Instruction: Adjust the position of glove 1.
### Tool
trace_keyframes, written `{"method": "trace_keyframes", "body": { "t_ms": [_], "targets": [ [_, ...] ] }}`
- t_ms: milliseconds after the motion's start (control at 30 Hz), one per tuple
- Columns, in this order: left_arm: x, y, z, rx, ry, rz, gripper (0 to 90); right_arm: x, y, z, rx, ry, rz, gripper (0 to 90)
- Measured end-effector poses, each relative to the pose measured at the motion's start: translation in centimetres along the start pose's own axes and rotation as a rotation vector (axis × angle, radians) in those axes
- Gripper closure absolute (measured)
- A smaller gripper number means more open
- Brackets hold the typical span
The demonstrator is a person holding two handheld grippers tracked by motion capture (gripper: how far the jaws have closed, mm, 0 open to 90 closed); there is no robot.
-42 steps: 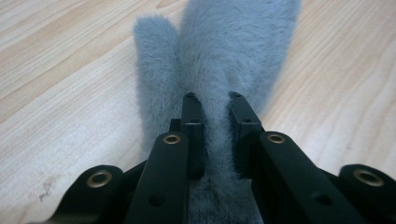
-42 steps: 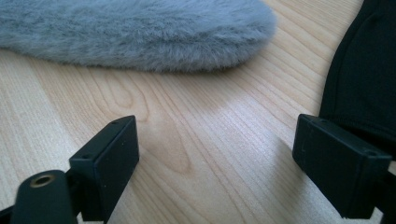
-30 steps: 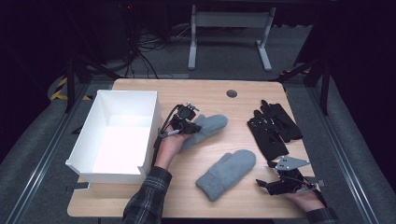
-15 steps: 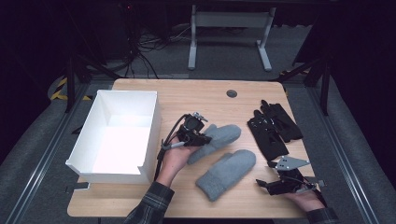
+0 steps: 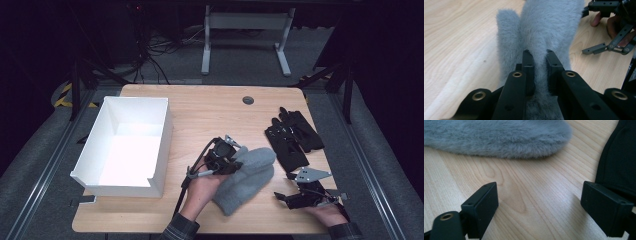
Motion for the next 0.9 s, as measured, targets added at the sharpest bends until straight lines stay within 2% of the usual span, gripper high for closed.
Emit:
{"method": "trace_keyframes", "body": {
  "t_ms": [133,300,367,500,567,700,867,900],
  "targets": [
    [-0.4,-1.2,0.8,-0.011,0.009,-0.008,81.3,0.0,0.0,0.0,0.0,0.0,0.0,14.8],
    [-1.0,-2.4,1.2,0.006,-0.01,-0.031,77.7,0.0,0.0,0.0,0.0,0.001,0.0,14.8],
    [-1.1,-2.4,1.2,0.022,-0.022,-0.027,68.6,0.0,0.0,0.0,0.0,0.001,0.0,14.8],
    [-0.9,-1.8,0.8,0.026,-0.054,-0.021,50.2,0.0,0.0,0.0,0.0,0.0,0.0,14.8],
    [-0.9,-1.2,0.6,0.022,-0.063,-0.005,46.1,0.0,0.0,0.0,0.0,0.0,0.0,14.8],
    [-1.4,0.2,0.1,0.011,-0.067,0.0,42.3,0.0,0.0,0.0,0.0,0.0,0.0,14.8],
    [-2.7,1.7,-0.3,-0.003,-0.077,-0.009,41.8,0.0,0.0,0.0,0.0,0.001,0.0,14.8],
    [-3.4,2.1,-0.6,-0.009,-0.078,-0.009,41.8,0.0,0.0,0.0,0.0,0.001,0.0,14.8]
  ]
}}
Point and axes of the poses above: each handheld gripper's, and its own axes: y roughly backward along the jaws, x roughly out of its top, z roughly to its right, the point moved 7 cm from there along -y, roughly forward along the jaws, and after that the axes turned 2 degrees about -y, right-handed, at the moved point
